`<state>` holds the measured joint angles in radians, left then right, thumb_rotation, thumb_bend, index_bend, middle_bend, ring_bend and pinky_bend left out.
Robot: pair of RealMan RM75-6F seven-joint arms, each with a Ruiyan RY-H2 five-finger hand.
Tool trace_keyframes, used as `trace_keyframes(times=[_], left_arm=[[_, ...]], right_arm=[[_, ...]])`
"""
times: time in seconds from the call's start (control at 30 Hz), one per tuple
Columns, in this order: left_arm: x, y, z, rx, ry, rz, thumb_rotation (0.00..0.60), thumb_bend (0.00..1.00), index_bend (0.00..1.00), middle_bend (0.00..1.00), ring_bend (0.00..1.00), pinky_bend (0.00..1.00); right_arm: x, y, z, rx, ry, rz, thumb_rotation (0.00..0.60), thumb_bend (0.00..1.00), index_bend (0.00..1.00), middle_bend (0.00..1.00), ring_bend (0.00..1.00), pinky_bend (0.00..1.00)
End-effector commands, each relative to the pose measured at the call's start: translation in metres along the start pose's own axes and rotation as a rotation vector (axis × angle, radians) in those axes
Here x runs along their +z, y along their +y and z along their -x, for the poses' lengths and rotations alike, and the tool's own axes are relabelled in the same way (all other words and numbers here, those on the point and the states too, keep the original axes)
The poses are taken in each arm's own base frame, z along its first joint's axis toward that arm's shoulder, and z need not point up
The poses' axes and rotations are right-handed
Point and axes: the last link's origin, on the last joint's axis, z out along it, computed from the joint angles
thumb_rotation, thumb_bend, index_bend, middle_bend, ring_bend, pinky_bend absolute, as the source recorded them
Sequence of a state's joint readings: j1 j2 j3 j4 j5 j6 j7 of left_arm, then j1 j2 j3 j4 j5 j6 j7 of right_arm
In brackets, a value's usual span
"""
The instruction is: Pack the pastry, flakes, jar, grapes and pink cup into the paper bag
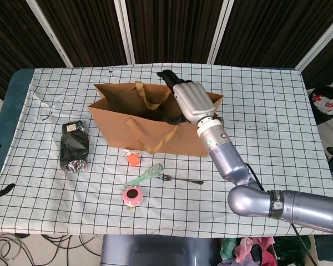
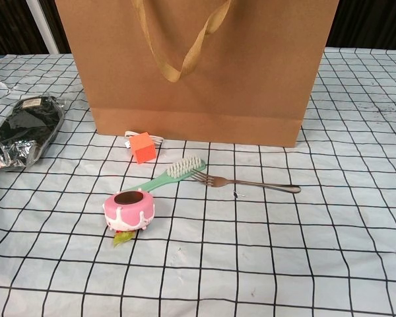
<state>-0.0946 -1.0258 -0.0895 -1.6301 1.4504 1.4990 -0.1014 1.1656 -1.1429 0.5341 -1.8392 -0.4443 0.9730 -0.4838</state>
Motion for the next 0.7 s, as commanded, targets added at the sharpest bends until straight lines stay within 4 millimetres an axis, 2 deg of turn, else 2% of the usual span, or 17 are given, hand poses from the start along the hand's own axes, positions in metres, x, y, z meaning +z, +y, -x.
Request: trace_keyframes(times=[0.03,0.23,0.3,0.4,0.5,0.53,0.7], left_arm=[[0.0,0.0,0.0,0.001,0.004,-0.003,0.6,0.03,0.14,0.07,0.02,0.12],[0.001,0.0,0.001,0.003,-0.002,-0.003,0.6,0.03,0.14,0.07,0.02,0.12],[0.001,0.001,0.002,0.005,-0.007,0.0,0.6,0.03,0.14,0.07,0.02,0.12],[0.001,0.003,0.005,0.01,-0.017,0.006,0.6,0.03,0.14,0.07,0.02,0.12],[0.0,0.004,0.005,0.013,-0.017,0.009,0.6,0.03,0.14,0.07,0.02,0.12],[0.0,0.004,0.005,0.013,-0.015,0.008,0.6,0.03,0.14,0.07,0.02,0.12],[0.0,0.004,0.004,0.011,-0.008,0.006,0.6,0.03,0.14,0.07,0.02,0.12]], right_arm=[[-0.011,0.007,-0.02,-0.015,0.091,0.001,0.6,0.12,0.07,0.04,0.24,0.27],[-0.043,0.029,-0.044,-0.066,0.176,0.026,0.6,0.12,0.07,0.1,0.24,0.27],[-0.056,0.045,-0.053,-0.098,0.204,0.07,0.6,0.12,0.07,0.11,0.26,0.27],[-0.082,0.085,-0.063,-0.204,0.214,0.189,0.6,0.13,0.07,0.13,0.28,0.27],[-0.106,0.117,-0.061,-0.294,0.143,0.297,0.6,0.13,0.05,0.14,0.28,0.27],[-0.123,0.135,-0.052,-0.37,0.056,0.354,0.6,0.14,0.05,0.14,0.28,0.27],[-0.152,0.151,-0.026,-0.459,-0.15,0.388,0.6,0.14,0.04,0.14,0.28,0.27]])
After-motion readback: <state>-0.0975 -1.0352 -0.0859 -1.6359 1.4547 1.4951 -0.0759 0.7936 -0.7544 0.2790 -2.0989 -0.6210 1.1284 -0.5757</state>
